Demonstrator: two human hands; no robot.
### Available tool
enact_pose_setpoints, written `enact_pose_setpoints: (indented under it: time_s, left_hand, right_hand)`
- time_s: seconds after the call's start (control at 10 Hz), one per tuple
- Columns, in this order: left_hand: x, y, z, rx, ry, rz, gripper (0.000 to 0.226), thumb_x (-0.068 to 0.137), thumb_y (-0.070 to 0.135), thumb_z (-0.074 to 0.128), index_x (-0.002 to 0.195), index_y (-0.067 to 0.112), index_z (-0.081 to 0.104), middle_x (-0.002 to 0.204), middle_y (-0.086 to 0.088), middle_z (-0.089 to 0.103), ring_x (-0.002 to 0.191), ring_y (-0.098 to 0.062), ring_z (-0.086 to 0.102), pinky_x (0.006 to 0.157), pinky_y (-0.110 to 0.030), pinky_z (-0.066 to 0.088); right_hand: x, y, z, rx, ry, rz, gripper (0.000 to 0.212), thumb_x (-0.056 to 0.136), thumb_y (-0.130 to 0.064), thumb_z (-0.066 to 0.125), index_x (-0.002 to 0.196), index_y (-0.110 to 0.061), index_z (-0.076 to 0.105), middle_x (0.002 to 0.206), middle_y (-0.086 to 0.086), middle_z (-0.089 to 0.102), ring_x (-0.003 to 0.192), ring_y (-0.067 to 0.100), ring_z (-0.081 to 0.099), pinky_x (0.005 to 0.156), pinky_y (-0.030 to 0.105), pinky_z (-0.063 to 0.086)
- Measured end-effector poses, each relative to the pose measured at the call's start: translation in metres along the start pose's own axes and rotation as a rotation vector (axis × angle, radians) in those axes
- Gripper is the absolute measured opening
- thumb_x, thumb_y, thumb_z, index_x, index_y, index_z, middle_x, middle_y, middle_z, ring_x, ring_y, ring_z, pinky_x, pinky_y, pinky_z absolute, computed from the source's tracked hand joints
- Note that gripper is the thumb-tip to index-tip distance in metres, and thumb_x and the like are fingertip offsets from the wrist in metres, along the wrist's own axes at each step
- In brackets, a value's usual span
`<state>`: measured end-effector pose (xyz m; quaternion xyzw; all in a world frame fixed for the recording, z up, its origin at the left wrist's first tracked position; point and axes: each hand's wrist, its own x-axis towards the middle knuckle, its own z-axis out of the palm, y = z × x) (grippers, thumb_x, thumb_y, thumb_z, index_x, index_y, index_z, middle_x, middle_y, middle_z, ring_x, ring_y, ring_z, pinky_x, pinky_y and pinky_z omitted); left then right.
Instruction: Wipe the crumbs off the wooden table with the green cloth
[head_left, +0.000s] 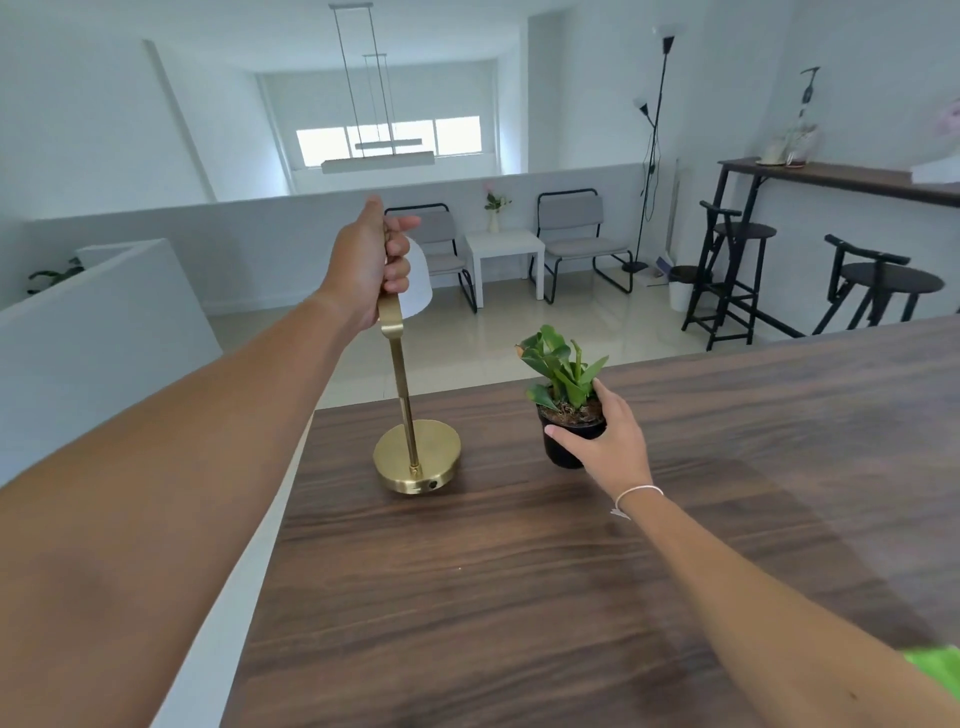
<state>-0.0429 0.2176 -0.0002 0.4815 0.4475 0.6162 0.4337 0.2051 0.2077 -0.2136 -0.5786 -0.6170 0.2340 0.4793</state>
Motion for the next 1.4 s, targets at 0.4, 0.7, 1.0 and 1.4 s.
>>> enact_pose_setpoints:
  time_s: [0.4, 0.7, 1.0, 1.4]
  left_hand:
    - [-0.107, 0.017, 0.023, 0.064, 0.033, 0.005, 0.047, 0.097, 0.044, 0.027, 0.080, 0.014, 0.060, 0.045, 0.011, 0.037, 0.036, -0.007, 0.025, 0.037, -0.020, 0.021]
    - [-0.162, 0.015, 0.026, 0.096, 0.116, -0.033, 0.044, 0.097, 0.040, 0.029, 0.077, 0.014, 0.057, 0.043, 0.010, 0.033, 0.035, -0.008, 0.023, 0.037, -0.020, 0.019]
    - [-0.168, 0.012, 0.008, 0.068, 0.102, -0.018, 0.047, 0.097, 0.042, 0.027, 0.078, 0.013, 0.058, 0.043, 0.010, 0.036, 0.035, -0.007, 0.025, 0.037, -0.020, 0.020]
    - [-0.199, -0.005, -0.022, 0.281, 0.175, -0.010, 0.047, 0.097, 0.044, 0.023, 0.098, 0.019, 0.061, 0.083, -0.002, 0.062, 0.073, -0.015, 0.059, 0.067, -0.028, 0.051]
  right_hand:
    - [-0.084, 0.014, -0.055, 0.057, -0.098, -0.029, 0.092, 0.063, -0.051, 0.076, 0.142, -0.026, 0.036, 0.136, -0.009, 0.046, 0.118, 0.003, 0.043, 0.097, 0.018, 0.028]
    - [-0.133, 0.018, -0.068, 0.085, -0.179, -0.040, 0.090, 0.065, -0.044, 0.078, 0.142, -0.024, 0.037, 0.136, -0.009, 0.046, 0.123, 0.006, 0.044, 0.099, 0.016, 0.028]
    - [-0.141, 0.014, -0.066, 0.083, -0.202, -0.015, 0.096, 0.067, -0.043, 0.078, 0.147, -0.025, 0.027, 0.145, -0.004, 0.039, 0.132, 0.009, 0.037, 0.103, 0.019, 0.024]
    - [-0.179, 0.011, -0.080, 0.096, -0.134, 0.077, 0.108, 0.064, -0.052, 0.076, 0.149, -0.031, 0.011, 0.155, -0.009, 0.023, 0.140, 0.010, 0.026, 0.103, 0.022, 0.023]
